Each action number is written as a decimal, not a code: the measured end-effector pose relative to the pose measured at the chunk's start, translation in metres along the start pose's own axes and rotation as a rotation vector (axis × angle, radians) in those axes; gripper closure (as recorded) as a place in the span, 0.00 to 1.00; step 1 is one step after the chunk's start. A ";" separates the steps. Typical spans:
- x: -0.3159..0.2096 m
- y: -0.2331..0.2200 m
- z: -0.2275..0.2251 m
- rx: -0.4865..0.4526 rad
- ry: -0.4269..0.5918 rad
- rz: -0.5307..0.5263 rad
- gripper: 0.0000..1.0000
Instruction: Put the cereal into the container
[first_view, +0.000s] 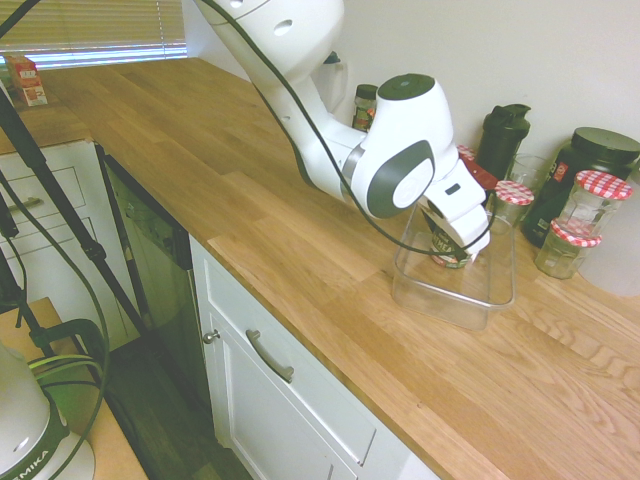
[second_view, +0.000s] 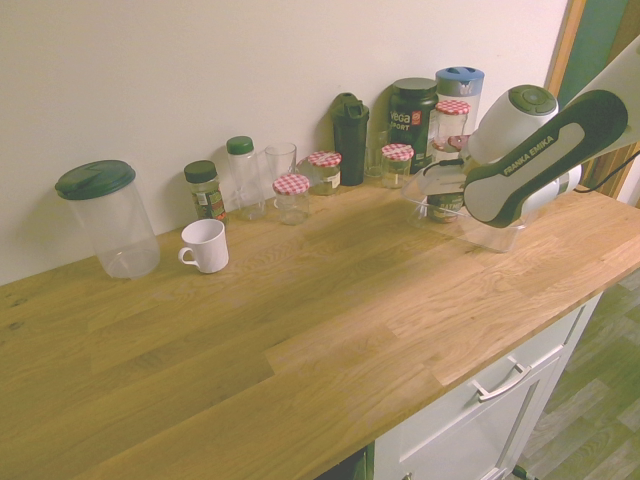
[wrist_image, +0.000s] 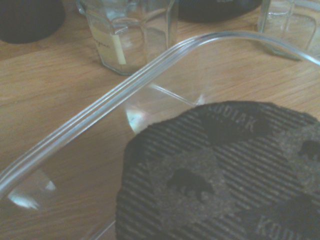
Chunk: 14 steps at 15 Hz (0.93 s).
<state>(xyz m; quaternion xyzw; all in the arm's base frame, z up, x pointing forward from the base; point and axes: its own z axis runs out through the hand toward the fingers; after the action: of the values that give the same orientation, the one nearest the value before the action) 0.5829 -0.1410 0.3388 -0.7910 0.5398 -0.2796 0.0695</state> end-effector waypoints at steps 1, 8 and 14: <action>0.003 -0.002 -0.001 -0.026 -0.009 0.001 0.00; 0.006 -0.006 -0.018 -0.159 -0.138 0.102 0.00; 0.019 -0.028 -0.057 -0.141 -0.161 0.126 0.00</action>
<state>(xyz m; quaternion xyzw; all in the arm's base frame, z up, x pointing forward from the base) 0.5815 -0.1360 0.4048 -0.7785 0.5993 -0.1714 0.0740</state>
